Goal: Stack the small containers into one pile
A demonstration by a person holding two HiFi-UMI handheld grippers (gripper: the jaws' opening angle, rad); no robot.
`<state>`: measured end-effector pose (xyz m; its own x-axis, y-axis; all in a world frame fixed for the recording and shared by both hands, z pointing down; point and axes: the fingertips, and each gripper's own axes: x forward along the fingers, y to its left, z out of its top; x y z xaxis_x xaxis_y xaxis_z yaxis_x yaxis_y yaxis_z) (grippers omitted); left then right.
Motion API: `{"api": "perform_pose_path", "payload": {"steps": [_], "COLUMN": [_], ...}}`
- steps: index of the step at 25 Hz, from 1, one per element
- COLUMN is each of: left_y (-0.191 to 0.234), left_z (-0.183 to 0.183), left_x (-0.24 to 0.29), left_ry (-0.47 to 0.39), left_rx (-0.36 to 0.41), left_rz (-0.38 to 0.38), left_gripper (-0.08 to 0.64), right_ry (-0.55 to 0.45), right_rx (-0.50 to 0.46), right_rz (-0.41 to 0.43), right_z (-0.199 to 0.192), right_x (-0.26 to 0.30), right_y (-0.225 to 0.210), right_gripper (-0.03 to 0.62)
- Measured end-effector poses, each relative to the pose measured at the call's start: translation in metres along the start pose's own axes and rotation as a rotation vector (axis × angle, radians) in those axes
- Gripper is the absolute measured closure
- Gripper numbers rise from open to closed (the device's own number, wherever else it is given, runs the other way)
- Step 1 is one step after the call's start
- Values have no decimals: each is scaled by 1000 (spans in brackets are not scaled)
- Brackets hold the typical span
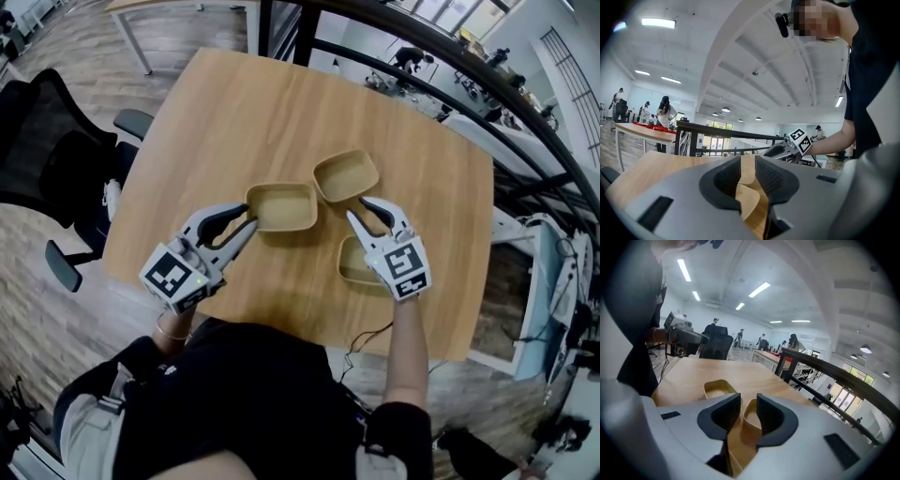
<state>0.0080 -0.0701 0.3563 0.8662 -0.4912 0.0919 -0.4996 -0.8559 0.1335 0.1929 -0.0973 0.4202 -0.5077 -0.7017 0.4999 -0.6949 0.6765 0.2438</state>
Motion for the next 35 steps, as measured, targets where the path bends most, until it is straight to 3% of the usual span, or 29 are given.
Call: {"api": "perform_pose_path", "payload": {"steps": [7, 11, 17, 25, 32, 35], "left_y": [12, 17, 21, 25, 31, 32], "left_z": [-13, -25, -31, -46, -46, -45], "left_x": [10, 13, 23, 28, 26, 27], "left_ry": [87, 103, 94, 168, 153, 134], "left_rx": [-39, -58, -70, -99, -90, -87], "left_rz": [89, 120, 126, 119, 118, 117], "left_gripper": [477, 468, 467, 466, 465, 465], "right_ry": [202, 279, 338, 458, 475, 475], "right_rx": [-217, -294, -387, -617, -646, -660], "right_rz": [114, 161, 193, 257, 279, 270], "right_z": [-52, -72, -93, -120, -129, -131], "right_x": [33, 46, 63, 83, 96, 96], "right_y": [-12, -15, -19, -19, -15, -18], "right_gripper": [476, 476, 476, 476, 477, 522]}}
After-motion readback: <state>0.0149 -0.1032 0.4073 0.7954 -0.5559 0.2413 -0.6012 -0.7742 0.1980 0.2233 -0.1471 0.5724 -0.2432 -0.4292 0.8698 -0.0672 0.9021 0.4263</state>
